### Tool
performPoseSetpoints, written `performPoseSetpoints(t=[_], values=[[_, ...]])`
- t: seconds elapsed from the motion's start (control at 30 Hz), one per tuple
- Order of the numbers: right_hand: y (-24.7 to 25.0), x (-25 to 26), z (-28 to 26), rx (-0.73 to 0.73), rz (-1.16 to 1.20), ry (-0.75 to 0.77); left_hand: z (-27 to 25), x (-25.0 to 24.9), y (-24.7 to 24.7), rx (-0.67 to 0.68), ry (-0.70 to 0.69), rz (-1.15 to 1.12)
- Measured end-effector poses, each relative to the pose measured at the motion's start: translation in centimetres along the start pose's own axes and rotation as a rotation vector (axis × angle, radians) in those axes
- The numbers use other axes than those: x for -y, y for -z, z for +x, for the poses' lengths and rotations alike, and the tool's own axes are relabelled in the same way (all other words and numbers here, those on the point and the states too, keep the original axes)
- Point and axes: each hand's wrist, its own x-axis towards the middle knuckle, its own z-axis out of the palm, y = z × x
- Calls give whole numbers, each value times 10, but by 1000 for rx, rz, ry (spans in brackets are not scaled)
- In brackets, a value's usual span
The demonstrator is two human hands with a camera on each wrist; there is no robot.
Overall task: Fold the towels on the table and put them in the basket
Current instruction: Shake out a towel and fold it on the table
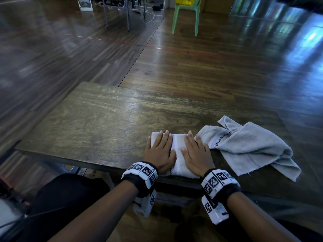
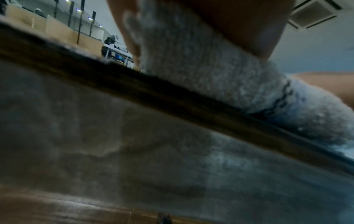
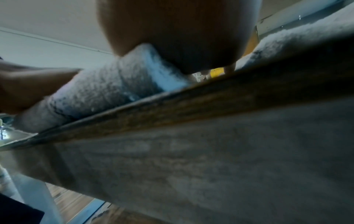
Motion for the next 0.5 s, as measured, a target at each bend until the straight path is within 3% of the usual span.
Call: performPoseSetpoints(t=[0.17,0.33,0.43,0.5], values=[[5,-6,1,1,20,-59,5,13,10,6,73,-15],[20,-23,-1,-129,-87,-79,2,35,24,-49,293,-12],[34,-29,-5,-237,-2,-123,-7,31,46,-122,321,-83],[43,-26,-9,-226,132,-176,-12,28,61,-69,312,-194]])
